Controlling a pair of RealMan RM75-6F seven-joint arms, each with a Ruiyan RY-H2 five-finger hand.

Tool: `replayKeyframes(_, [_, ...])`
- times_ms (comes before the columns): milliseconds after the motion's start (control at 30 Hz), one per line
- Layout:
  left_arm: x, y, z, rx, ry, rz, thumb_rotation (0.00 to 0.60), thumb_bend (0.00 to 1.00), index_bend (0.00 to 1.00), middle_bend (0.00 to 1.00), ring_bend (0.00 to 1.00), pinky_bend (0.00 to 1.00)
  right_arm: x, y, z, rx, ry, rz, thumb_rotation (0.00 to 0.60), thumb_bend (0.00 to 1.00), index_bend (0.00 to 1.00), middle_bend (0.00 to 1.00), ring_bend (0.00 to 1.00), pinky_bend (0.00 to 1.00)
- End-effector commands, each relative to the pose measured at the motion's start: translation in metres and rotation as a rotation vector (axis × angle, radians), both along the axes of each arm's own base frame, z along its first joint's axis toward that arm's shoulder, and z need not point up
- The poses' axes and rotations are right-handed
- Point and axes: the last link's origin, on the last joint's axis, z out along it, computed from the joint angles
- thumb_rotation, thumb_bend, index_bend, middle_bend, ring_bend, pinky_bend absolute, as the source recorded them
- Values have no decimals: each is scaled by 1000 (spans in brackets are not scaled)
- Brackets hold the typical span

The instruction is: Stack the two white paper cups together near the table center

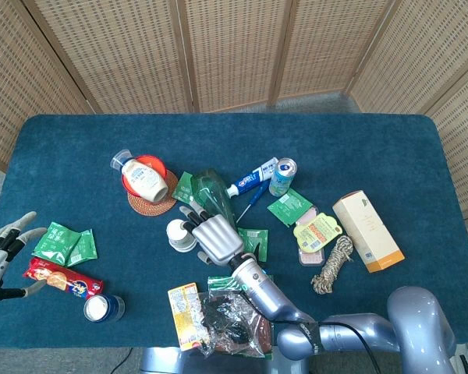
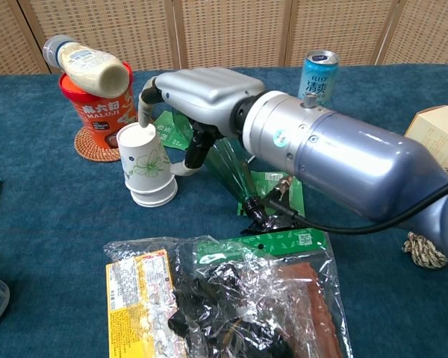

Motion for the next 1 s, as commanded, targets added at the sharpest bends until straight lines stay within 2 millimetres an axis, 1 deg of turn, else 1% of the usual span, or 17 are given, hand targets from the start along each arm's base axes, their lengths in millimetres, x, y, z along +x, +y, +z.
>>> replayKeyframes(33, [0,0,1,3,-2,0,600,233,168,0,0,91,2,0,-3,-2,5,2,600,276,280,50,16,558])
replayKeyframes(267, [-1,1,2,4,-8,0,600,233,169,0,0,92,2,3,-12,8,20,0,600,275,280,50,15,558])
replayKeyframes(500, [-1,0,3,4,-9,-1,600,233,168,0,0,92,-7,4,-20,14,41,-12,600,275,282,49,15,558])
replayKeyframes(667, [-1,0,3,3,-7,0,600,232,168,0,0,92,-14,3,-22,19,48,-25,600,276,286,40,14,558])
replayKeyframes(767, [-1,0,3,3,-5,1,600,233,169,0,0,92,-13,2,-18,21,30,-28,600,276,284,39,13,558])
replayKeyframes(833, [-1,0,2,1,-4,3,600,233,169,0,0,93,-10,4,-13,23,1,-31,600,275,272,37,13,558])
replayKeyframes(1000, [-1,1,1,0,-2,4,600,232,169,0,0,93,-9,4,10,-14,-36,-26,600,272,213,34,13,557])
